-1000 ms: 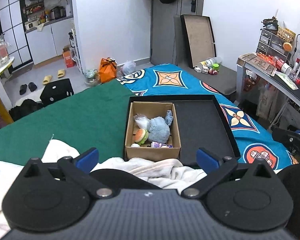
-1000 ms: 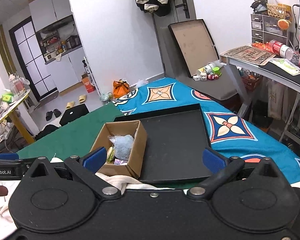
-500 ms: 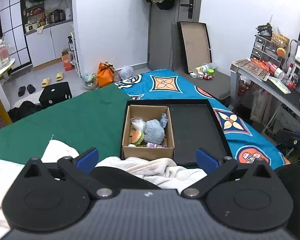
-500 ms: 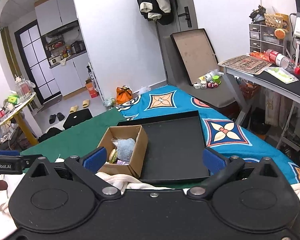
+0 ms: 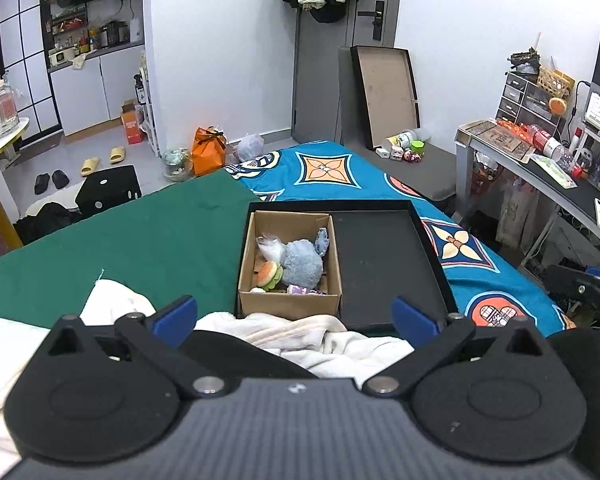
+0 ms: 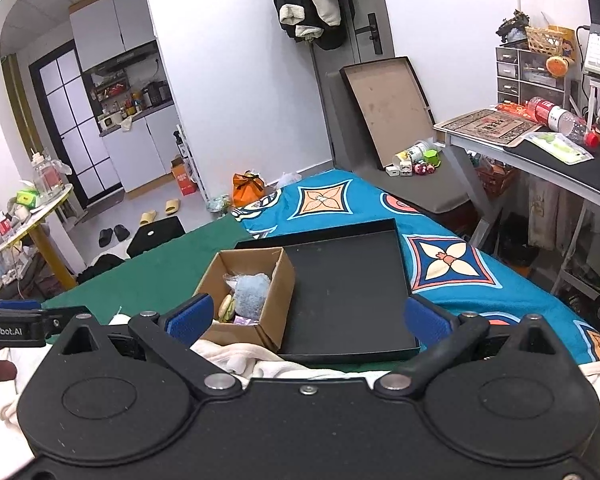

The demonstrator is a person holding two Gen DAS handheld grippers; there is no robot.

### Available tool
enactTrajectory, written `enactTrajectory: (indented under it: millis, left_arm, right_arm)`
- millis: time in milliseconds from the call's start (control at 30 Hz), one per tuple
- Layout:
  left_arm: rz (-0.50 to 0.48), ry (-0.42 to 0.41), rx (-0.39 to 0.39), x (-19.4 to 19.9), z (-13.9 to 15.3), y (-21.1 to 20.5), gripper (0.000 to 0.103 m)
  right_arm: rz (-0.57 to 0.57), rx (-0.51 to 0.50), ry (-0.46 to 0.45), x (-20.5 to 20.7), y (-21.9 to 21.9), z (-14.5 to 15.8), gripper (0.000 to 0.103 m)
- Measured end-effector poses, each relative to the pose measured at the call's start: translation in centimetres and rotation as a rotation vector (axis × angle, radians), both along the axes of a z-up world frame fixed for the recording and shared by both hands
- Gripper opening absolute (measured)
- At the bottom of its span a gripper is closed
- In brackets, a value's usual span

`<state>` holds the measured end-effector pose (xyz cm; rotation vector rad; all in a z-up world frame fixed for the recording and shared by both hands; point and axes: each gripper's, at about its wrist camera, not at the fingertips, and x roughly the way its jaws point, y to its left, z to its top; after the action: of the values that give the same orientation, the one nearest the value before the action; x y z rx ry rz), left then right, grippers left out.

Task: Organize soft objects

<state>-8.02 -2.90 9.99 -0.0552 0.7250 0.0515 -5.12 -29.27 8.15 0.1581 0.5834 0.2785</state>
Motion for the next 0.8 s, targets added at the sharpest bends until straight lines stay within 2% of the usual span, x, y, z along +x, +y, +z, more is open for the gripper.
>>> enactTrajectory:
  millis: [800]
  left_arm:
    - [0.004, 0.033, -0.005, 0.24, -0.68, -0.03, 0.103]
  right_arm:
    - [-0.004, 0.001, 0.021, -0.12, -0.14, -0.50, 0.103]
